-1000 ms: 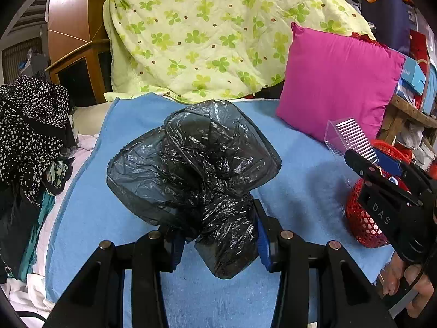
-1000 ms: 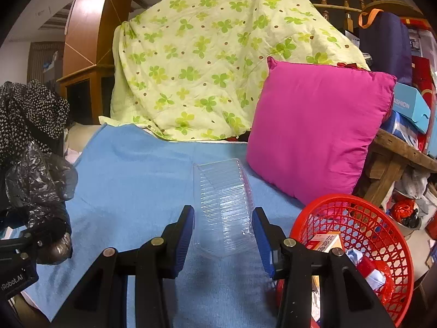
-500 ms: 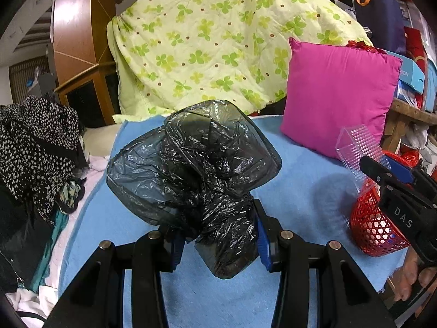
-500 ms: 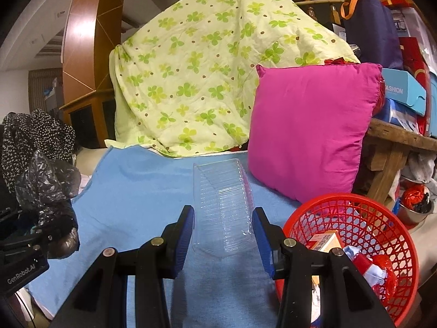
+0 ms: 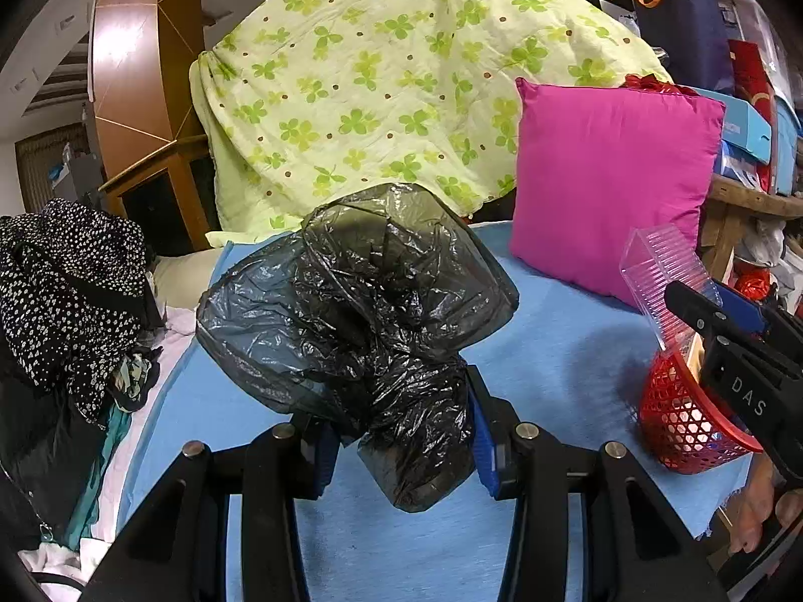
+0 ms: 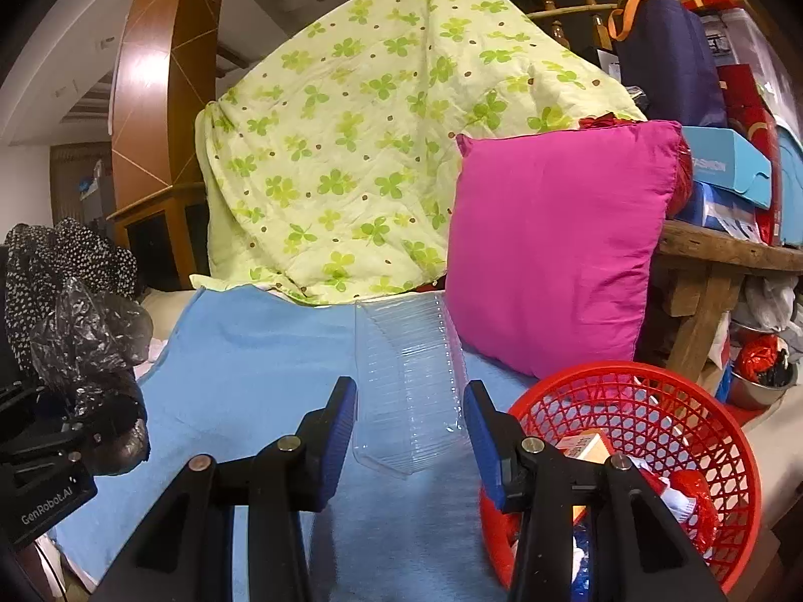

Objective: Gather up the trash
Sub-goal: 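Lift the clear container toward the red basket with the right tool while the left tool carries the black bags, then lower the container into the basket with the right tool while the left tool holds the bags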

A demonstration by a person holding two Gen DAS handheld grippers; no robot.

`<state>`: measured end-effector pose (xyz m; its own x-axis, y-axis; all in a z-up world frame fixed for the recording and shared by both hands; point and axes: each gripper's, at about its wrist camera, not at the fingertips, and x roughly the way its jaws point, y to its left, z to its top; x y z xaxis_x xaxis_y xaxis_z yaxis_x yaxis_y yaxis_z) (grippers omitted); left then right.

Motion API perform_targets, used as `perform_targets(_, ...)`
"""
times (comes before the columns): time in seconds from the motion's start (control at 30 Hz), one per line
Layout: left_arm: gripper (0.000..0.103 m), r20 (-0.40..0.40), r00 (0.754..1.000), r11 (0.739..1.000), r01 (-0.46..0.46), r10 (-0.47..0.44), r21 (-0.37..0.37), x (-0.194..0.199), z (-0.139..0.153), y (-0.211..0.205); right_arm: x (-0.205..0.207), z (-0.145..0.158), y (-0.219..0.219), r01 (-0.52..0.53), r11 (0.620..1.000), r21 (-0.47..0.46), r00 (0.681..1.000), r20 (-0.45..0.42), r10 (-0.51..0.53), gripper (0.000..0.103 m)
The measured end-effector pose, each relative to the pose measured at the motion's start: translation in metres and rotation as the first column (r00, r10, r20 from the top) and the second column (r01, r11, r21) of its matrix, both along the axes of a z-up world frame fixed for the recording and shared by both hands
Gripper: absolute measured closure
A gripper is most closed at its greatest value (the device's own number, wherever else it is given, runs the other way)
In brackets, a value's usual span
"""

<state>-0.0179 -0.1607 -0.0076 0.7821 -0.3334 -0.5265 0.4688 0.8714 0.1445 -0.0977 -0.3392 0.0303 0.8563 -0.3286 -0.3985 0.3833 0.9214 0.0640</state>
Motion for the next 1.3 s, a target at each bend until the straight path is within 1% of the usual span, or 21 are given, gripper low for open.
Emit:
perform_targets(0.3, 0.057, 0.002, 1.000, 1.000, 0.028, -0.028, 0.006, -0.002, 0.001, -0.008, -0.015, 0.005, -0.012, 0.023, 1.000, 0.008, 0.999, 0.040, -0.024, 0.056)
perform_targets(0.73, 0.057, -0.004, 0.997, 0.997, 0.072, -0.072, 0.009, -0.006, 0.000, -0.025, -0.032, 0.010, -0.027, 0.047, 0.999, 0.017, 0.996, 0.074, -0.048, 0.056)
perform_targets(1.3, 0.056, -0.016, 0.991, 0.991, 0.130, -0.129, 0.021, -0.014, -0.002, -0.044, -0.048, 0.012, -0.050, 0.100, 0.994, 0.038, 0.990, 0.095, -0.103, 0.056)
